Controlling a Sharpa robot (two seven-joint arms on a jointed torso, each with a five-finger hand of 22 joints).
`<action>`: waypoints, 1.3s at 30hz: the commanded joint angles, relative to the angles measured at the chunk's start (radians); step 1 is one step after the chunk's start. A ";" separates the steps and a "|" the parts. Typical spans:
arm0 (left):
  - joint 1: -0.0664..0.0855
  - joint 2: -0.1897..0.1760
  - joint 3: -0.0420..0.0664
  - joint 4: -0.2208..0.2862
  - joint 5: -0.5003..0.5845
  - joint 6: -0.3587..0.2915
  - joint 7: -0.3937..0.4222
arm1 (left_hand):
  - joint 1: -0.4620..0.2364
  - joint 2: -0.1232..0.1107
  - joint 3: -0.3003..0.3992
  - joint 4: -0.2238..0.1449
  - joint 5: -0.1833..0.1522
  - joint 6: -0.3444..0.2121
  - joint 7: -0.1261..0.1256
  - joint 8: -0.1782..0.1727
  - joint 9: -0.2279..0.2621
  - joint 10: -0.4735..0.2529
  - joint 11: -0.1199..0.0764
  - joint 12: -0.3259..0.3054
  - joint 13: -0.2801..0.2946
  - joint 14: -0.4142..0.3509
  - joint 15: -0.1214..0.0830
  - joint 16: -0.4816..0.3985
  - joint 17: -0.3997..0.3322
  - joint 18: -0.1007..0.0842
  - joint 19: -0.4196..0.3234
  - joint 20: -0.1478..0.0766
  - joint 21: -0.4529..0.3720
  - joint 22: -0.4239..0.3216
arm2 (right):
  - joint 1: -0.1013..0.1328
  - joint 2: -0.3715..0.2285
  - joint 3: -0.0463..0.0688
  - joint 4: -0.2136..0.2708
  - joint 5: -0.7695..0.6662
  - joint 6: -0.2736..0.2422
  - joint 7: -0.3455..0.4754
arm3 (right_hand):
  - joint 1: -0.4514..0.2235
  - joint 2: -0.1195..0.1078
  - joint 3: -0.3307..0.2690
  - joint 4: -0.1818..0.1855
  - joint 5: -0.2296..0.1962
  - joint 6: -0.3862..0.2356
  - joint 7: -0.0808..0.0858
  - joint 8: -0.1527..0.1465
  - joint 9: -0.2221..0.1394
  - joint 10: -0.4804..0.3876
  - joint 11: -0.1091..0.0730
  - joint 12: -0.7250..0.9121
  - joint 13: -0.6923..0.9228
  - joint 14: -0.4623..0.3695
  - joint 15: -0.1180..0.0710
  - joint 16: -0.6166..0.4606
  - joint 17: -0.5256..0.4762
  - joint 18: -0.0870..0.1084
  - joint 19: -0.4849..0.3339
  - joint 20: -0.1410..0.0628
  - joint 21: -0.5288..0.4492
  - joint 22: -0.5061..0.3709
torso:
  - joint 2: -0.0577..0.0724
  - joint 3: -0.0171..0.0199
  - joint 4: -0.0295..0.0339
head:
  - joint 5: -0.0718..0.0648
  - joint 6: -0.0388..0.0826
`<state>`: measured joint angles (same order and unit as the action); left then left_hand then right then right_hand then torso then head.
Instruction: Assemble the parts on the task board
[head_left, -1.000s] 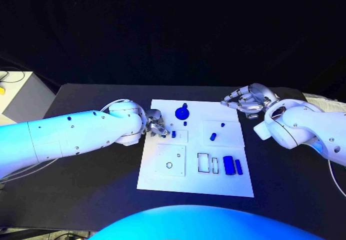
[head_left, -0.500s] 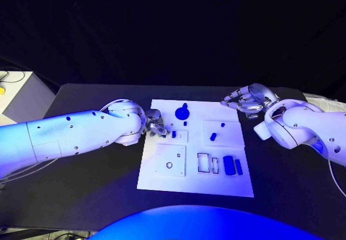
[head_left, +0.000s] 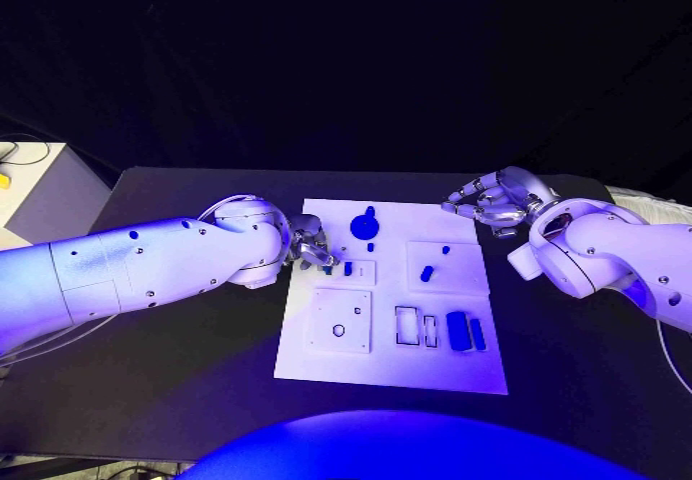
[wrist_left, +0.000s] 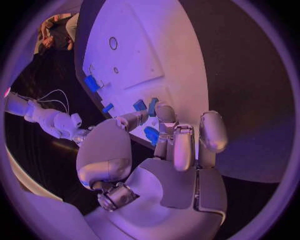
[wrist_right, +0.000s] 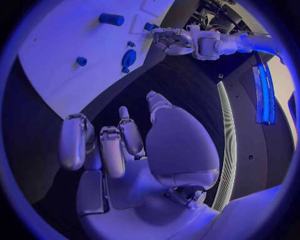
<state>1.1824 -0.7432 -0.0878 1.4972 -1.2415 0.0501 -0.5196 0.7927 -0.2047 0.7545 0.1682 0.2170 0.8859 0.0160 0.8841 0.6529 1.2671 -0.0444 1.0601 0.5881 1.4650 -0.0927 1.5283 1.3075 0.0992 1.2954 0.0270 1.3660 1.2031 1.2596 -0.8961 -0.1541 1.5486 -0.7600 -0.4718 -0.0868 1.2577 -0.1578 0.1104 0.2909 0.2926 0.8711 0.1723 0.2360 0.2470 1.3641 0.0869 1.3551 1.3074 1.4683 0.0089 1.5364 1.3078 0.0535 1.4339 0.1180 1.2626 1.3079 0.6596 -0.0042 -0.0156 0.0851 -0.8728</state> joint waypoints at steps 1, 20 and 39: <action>0.000 0.002 0.001 0.003 -0.003 0.004 0.001 | 0.006 0.001 -0.005 0.000 0.001 0.004 0.004 -0.002 -0.001 -0.005 -0.002 0.002 -0.001 0.082 -0.004 0.001 0.171 -0.010 -0.001 0.002 -0.004 0.000 | 0.000 0.000 0.000 -0.001 -0.001 0.003 0.010 | -0.011 0.003 -0.007 0.001 0.007 -0.008 -0.001 0.004 -0.001 -0.005 0.002 0.000 0.046 0.078 0.006 -0.005 0.186 0.016 -0.007 0.000 -0.004 0.084 | 0.000 -0.0001 0.0002 | 0.000 0.000; 0.000 0.004 0.002 -0.004 0.015 0.029 -0.001 | 0.117 0.012 0.039 -0.048 0.006 -0.009 0.000 0.004 -0.009 -0.009 -0.006 0.000 -0.006 0.082 -0.008 0.001 0.171 -0.010 -0.002 0.003 -0.007 -0.001 | -0.001 0.001 0.000 -0.002 -0.001 0.009 0.008 | -0.013 0.005 -0.010 0.001 0.008 -0.008 -0.001 0.005 -0.001 -0.003 0.002 0.001 0.048 0.079 0.006 -0.004 0.187 0.015 -0.007 0.000 -0.003 0.085 | 0.000 0.0010 -0.0001 | -0.001 0.000; 0.000 0.006 0.002 -0.001 0.043 0.010 0.000 | 0.218 -0.001 0.194 -0.159 0.012 -0.033 0.004 0.022 -0.012 -0.006 -0.005 -0.007 -0.016 0.081 -0.008 -0.002 0.167 -0.010 -0.002 0.006 -0.007 0.000 | -0.003 0.001 0.000 -0.002 -0.001 0.009 0.009 | -0.013 0.007 -0.010 0.000 0.008 -0.008 -0.001 0.005 -0.001 -0.003 0.002 0.001 0.047 0.079 0.006 -0.004 0.187 0.015 -0.007 0.000 -0.004 0.084 | 0.000 0.0002 -0.0004 | -0.002 0.000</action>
<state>1.1830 -0.7396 -0.0855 1.4941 -1.2197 0.0571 -0.5210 0.9987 -0.2078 0.8516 0.1019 0.2250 0.8584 0.0206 0.9047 0.6391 1.2633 -0.0480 1.0581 0.5734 1.4649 -0.0927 1.5283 1.3075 0.0992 1.2954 0.0271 1.3620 1.2024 1.2570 -0.8956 -0.1545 1.5465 -0.7595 -0.4699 -0.0869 1.2526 -0.1526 0.1048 0.2910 0.2964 0.8711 0.1723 0.2360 0.2471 1.3641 0.0869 1.3551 1.3074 1.4683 0.0089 1.5363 1.3075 0.0535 1.4339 0.1180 1.2626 1.3073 0.6596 -0.0040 -0.0158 0.0828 -0.8728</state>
